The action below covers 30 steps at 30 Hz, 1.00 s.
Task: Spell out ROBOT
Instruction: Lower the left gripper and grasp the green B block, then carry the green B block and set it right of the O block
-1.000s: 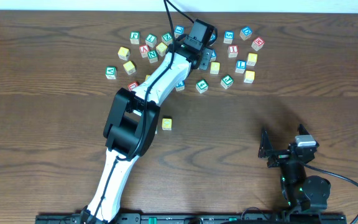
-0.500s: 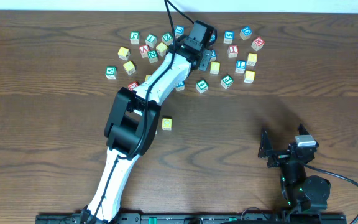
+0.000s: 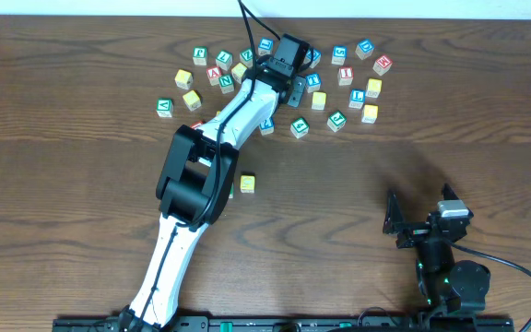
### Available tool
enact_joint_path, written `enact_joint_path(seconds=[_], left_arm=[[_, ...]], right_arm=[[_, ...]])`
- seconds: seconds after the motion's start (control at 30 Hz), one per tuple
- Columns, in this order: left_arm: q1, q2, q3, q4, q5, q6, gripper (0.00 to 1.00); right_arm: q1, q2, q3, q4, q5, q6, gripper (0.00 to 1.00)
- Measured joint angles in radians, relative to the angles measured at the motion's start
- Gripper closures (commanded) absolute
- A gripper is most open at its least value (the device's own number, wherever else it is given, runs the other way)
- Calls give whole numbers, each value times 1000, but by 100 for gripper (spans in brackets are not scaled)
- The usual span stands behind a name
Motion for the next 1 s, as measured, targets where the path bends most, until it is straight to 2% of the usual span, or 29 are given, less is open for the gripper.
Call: enact_joint_path(seconds=[0.1, 0.2, 0.37, 0.57, 0.7, 0.83, 1.0], left_arm=[[0, 2, 0, 0, 0, 0, 50], [0, 5, 0, -1, 0, 2, 60], [0, 15, 0, 0, 0, 15, 66], [0, 16, 0, -4, 0, 15, 69], [0, -8, -1, -61, 1, 10, 70], [0, -108, -7, -170, 2, -21, 70], [-3, -382, -7, -357, 0, -86, 70]], right_arm=[[0, 0, 0, 0, 0, 0, 1], [0, 0, 0, 0, 0, 0, 1], [0, 0, 0, 0, 0, 0, 1], [0, 0, 0, 0, 0, 0, 1], [0, 0, 0, 0, 0, 0, 1], [0, 0, 0, 0, 0, 0, 1], [0, 0, 0, 0, 0, 0, 1]])
